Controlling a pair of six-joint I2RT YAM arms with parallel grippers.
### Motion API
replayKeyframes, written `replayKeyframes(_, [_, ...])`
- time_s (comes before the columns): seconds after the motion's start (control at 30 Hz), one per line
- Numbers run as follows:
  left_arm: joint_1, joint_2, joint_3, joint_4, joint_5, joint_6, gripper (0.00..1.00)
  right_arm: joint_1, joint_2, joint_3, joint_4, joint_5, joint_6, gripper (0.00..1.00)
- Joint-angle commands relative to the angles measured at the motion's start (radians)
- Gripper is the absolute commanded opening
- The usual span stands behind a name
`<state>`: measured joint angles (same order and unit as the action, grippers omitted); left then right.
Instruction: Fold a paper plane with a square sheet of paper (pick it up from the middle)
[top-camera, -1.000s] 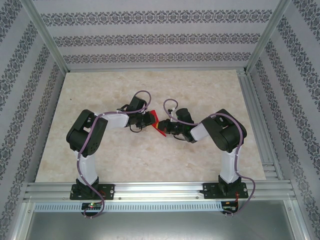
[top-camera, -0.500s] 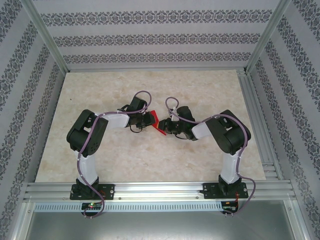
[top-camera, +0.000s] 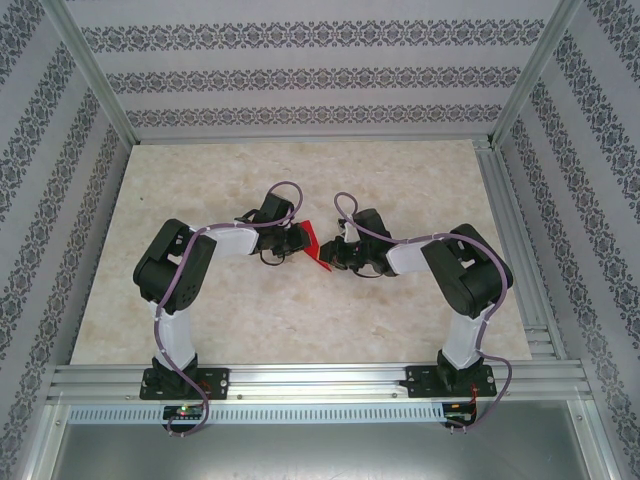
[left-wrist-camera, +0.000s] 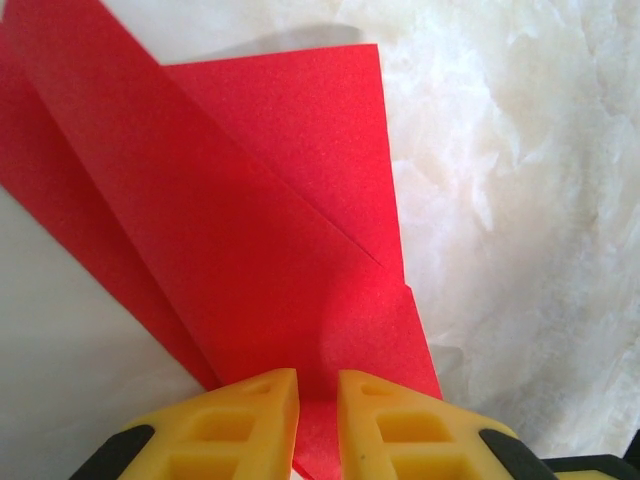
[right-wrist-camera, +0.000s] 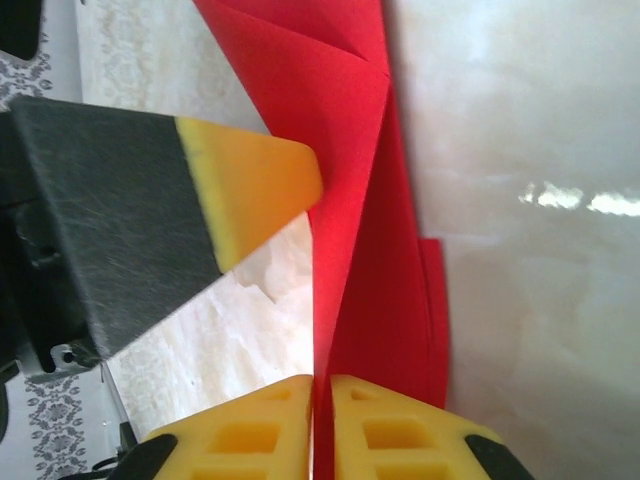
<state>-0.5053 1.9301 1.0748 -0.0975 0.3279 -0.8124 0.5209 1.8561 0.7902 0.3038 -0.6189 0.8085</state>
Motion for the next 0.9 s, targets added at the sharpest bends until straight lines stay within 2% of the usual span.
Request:
replayKeyframes(0.0, [-0.005, 0.044, 0.002, -0.087, -0.031, -0.003, 0.20, -0.004, -0.009, 0.012, -0.061, 0.015, -0.035, 0.11])
replayKeyframes(0.23, [-0.004, 0.044, 0.006, -0.091, -0.035, -0.004, 0.20, -0.005, 0.021, 0.024, -0.119, 0.038, -0.058, 0.06])
replayKeyframes(0.4, [-0.005, 0.045, 0.007, -0.095, -0.036, -0.003, 0.20, -0.006, -0.027, 0.017, -0.155, 0.034, -0.075, 0.13])
replayKeyframes(0.5, [-0.005, 0.044, 0.007, -0.096, -0.036, -0.004, 0.20, -0.007, -0.049, 0.002, -0.178, 0.037, -0.081, 0.14])
replayKeyframes(0.87, [-0.004, 0.046, 0.007, -0.098, -0.039, -0.002, 0.20, -0.009, -0.007, -0.044, -0.202, 0.051, -0.083, 0.08])
